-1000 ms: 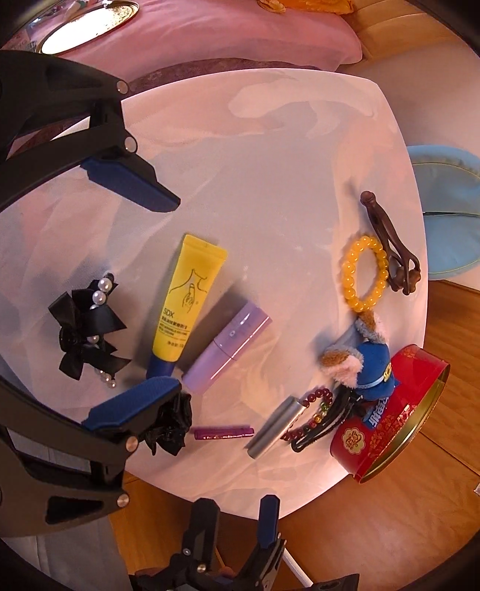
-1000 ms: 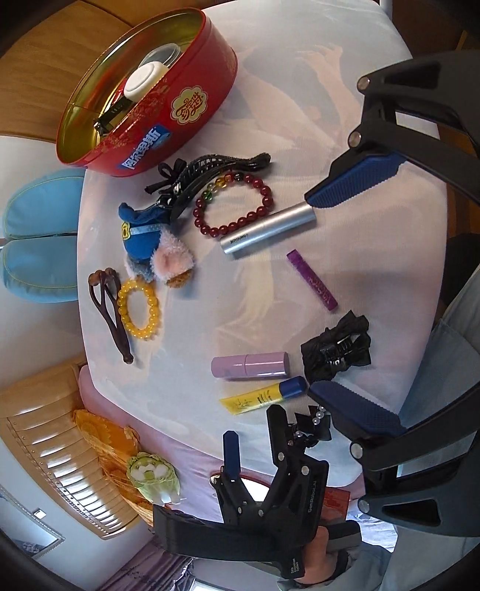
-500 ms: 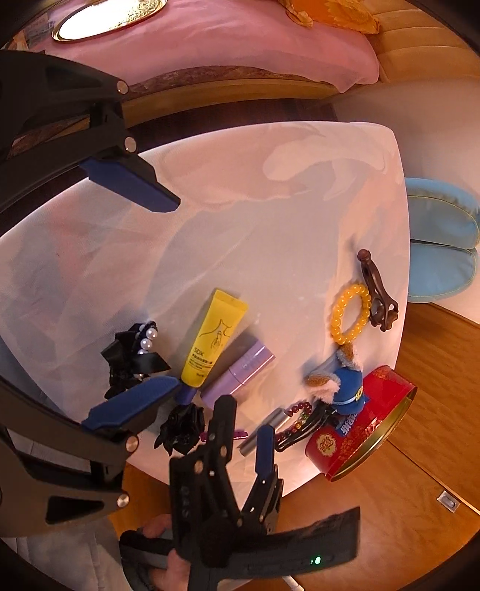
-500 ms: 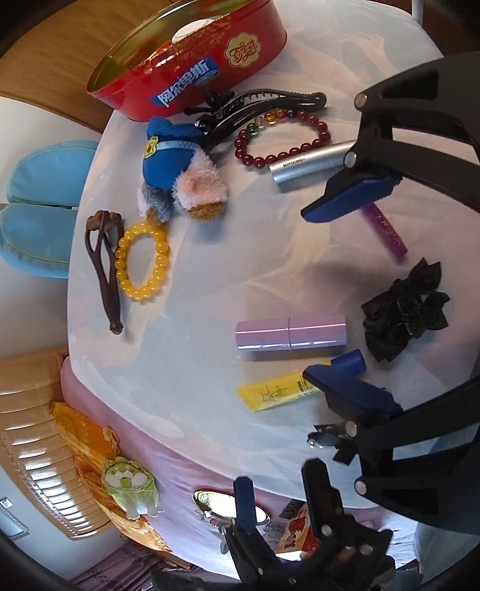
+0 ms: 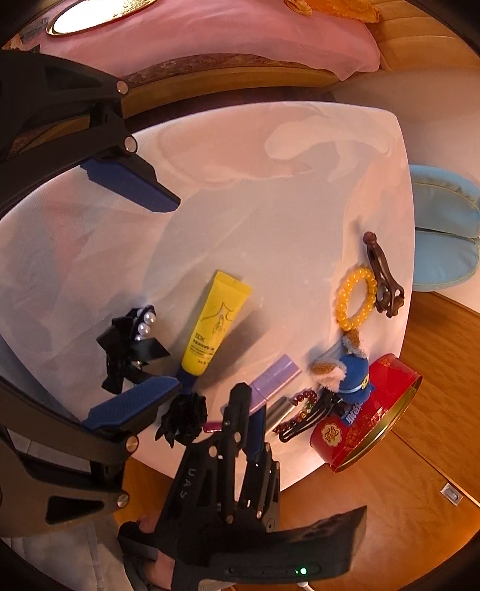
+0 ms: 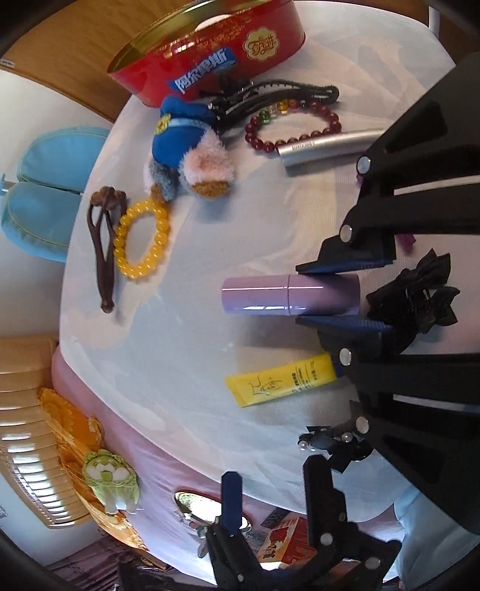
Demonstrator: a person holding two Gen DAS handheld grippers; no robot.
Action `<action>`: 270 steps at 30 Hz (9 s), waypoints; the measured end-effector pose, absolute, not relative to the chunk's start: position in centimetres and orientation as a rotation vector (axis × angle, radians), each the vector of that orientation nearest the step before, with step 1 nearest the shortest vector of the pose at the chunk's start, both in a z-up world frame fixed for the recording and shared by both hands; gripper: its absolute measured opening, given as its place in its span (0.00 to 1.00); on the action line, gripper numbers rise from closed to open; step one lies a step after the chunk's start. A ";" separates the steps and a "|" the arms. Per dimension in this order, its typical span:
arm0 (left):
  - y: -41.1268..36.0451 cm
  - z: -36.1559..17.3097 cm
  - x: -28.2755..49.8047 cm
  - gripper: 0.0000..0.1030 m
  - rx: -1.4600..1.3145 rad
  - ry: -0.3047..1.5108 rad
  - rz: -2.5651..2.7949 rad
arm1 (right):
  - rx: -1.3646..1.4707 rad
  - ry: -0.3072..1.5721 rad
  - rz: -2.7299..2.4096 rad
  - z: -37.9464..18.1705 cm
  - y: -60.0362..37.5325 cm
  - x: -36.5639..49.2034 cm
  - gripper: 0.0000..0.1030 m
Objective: Organize jewelry
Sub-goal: 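Move the right tool to the lilac lipstick tube and grasp it, then grasp the yellow squeeze tube with the left tool while the right tool lifts the lilac tube, then carry the lilac tube into the red tin and open the right tool, then lower the yellow tube into the red tin and open the left tool, then grasp the black fabric bow with the right tool while the left tool grasps the pearl-studded black bow, then lower both black bows into the red tin and open both tools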
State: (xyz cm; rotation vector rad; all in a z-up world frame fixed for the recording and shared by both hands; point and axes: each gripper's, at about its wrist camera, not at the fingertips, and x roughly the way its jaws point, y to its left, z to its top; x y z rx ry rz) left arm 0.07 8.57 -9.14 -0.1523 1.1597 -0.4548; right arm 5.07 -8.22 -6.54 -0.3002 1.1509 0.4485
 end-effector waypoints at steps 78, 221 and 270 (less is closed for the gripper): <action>-13.9 0.4 19.5 0.21 -0.195 0.943 -0.201 | -0.268 1.472 0.582 -6.3 -31.1 26.1 0.22; 4.2 -6.5 -4.5 0.25 -0.411 1.100 0.123 | -0.568 1.150 0.911 -8.8 -11.9 1.3 0.37; -22.7 -4.2 28.6 0.25 0.055 1.096 -0.407 | -0.120 1.211 0.395 -5.5 -34.3 39.9 0.38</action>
